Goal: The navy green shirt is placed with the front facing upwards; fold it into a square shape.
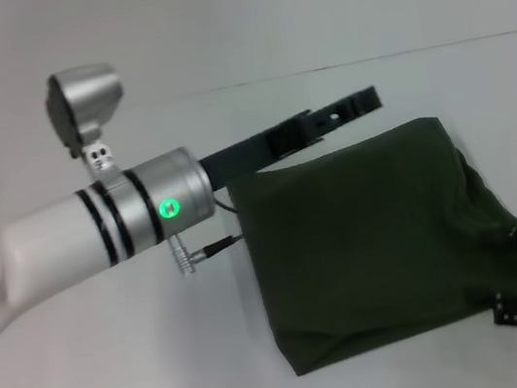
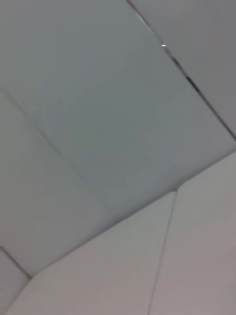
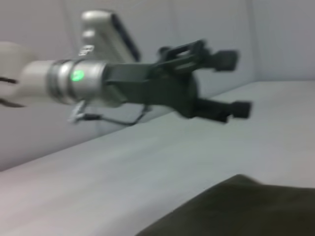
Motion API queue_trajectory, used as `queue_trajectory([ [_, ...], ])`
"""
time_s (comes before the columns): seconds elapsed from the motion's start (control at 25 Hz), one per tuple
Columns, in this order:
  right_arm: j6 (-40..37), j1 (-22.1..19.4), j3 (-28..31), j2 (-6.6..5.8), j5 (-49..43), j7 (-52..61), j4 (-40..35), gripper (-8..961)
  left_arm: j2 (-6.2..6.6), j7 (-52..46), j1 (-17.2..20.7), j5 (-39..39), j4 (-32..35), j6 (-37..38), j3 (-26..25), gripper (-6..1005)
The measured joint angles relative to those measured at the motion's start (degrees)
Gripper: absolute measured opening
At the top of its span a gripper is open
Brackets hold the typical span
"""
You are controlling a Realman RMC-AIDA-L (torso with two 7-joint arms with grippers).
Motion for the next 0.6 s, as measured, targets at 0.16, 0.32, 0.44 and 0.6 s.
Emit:
queue_trajectory([
  [0.16,0.5,-0.6,-0.7,-0.01,-1.4,0.5,0.8,793,0.26,0.1,1.2,0.1,0.4,0.9,-0.8,945],
  [0.32,3.6,-1.4,-0.1,-0.13,-1.6,2.2,1.4,793,0.40,0.3,1.4,0.5,0.4,1.2,-0.8,943],
  [0.44,6.8,-1.4,-0.1,-0.21,-1.6,3.7,1.6,793,0.38,0.5,1.4,0.5,0.7,1.2,-0.9,942],
  [0.6,10.6,-0.8,-0.2,-0.18,-1.6,5.0,2.3,793,0.35,0.6,1.3,0.5,0.8,1.2,-0.9,940],
])
